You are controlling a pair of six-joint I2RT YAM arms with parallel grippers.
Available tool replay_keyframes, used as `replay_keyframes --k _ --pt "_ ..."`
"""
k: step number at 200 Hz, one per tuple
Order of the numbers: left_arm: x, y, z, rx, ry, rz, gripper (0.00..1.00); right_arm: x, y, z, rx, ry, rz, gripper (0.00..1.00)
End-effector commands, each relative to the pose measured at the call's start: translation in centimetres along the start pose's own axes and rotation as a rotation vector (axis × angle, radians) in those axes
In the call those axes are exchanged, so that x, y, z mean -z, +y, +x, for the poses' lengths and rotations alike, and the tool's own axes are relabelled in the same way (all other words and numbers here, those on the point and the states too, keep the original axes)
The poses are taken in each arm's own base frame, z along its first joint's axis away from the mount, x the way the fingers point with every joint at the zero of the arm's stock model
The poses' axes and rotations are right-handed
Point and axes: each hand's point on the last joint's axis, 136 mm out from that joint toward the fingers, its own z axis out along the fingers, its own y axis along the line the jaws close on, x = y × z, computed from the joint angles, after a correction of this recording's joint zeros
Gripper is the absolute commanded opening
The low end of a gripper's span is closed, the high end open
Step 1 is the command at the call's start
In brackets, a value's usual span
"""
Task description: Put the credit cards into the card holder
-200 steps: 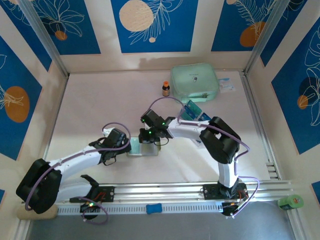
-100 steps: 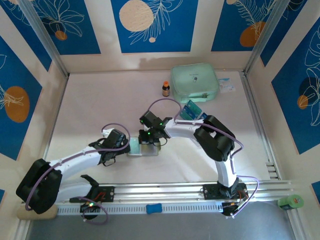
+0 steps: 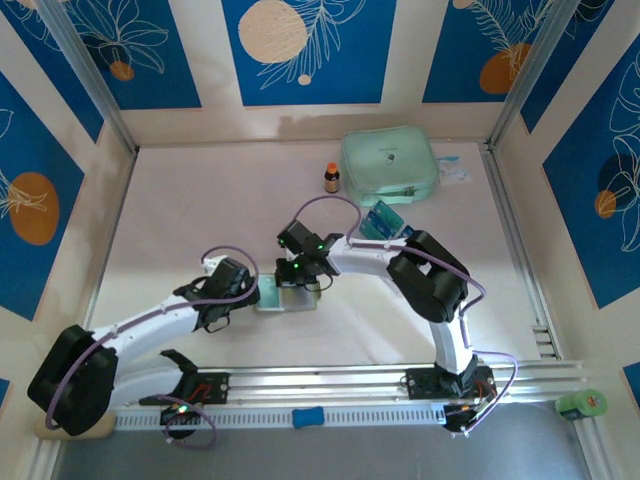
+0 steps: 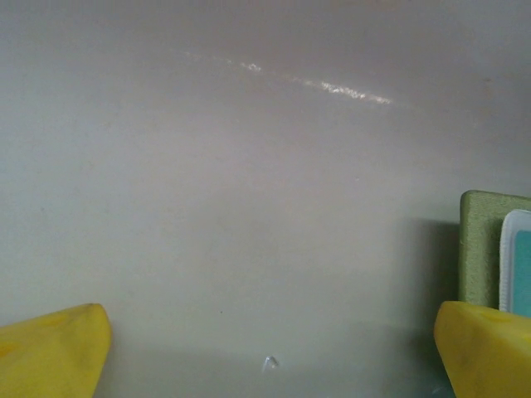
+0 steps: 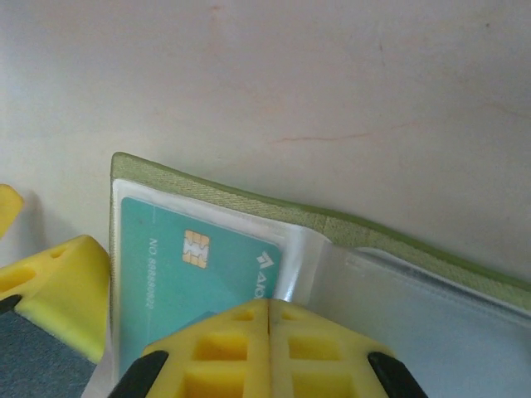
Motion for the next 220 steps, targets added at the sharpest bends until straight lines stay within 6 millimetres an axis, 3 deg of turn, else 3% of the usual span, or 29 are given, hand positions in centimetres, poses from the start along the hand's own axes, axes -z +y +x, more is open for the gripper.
replay_keyframes --k 1,55,75,98,131,183,220 --pt "0.8 0.0 -0.9 0.000 -0.018 -0.001 1.00 2.7 1.2 -0.4 0.025 -0.029 -0.035 0.00" --pt "3.3 -1.4 -3.4 -0.018 -0.058 0.048 1.00 5.9 -1.2 -0.2 0.036 -0.085 0.028 0.04" --pt "4.5 -2.2 -4.5 -0.026 -0.079 0.080 1.00 7.1 -2.8 0.1 0.036 -0.107 0.074 0.11" --pt "5.6 -3.7 -5.7 -0.043 -0.089 0.134 1.00 8.1 -4.8 0.8 0.032 -0.123 0.127 0.26" --pt "6.4 -6.2 -6.7 -0.058 -0.066 0.213 1.00 7.7 -6.7 1.7 0.024 -0.111 0.176 0.39" --pt "7.0 -10.3 -7.1 -0.057 -0.031 0.328 1.00 5.9 -8.1 1.6 0.005 -0.092 0.197 0.37" --pt "7.6 -13.5 -6.5 -0.064 -0.017 0.398 1.00 6.5 -9.0 1.2 -0.025 -0.121 0.187 0.21"
